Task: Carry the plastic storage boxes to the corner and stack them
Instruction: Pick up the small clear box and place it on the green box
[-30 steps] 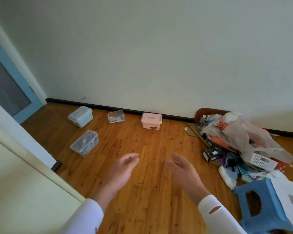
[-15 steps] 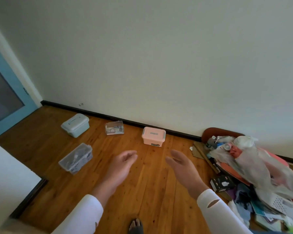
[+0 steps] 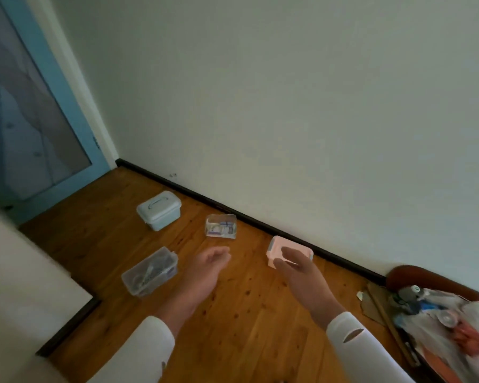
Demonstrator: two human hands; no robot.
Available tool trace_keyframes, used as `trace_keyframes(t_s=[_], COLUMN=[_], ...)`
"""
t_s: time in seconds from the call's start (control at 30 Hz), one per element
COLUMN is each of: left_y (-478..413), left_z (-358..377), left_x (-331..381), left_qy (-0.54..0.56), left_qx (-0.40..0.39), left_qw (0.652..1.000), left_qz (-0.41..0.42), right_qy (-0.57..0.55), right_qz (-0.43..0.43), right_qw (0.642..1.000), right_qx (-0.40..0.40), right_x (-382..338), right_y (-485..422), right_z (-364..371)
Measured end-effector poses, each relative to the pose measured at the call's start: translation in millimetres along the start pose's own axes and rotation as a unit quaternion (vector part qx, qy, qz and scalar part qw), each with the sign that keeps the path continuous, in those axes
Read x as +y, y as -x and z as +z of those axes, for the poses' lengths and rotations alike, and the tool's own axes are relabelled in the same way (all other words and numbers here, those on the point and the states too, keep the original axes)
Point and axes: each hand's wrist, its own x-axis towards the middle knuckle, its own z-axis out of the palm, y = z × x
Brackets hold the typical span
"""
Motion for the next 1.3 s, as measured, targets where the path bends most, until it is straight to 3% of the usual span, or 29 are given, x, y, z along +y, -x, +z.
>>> trace_keyframes(t_s=[0.4, 0.8, 1.07, 1.3], left_y=[-176, -290, -367, -466], left_z=[38, 33, 5, -70], left_x=[63, 103, 105, 106], left_qy=[0.012, 0.053, 0.047, 0.058], left_qx=[0.093, 0.157, 0.138, 0.108], left_qw=[0.995, 0.983, 0.986, 0.990], left_qz=[-0.045, -0.074, -0.075, -0.066], right_qy=[0.066, 0.029, 0.048, 0.059], right_qz=[-0.054, -0.024, -0.023, -0.019], right_qw=[0.994, 0.987, 0.989, 0.992], right_qx=[-0.073, -0.156, -0.141, -0.112], right_x=[-50, -98, -125, -162], right_y=[-225, -356, -431, -509], right_z=[-52, -61, -38, 22])
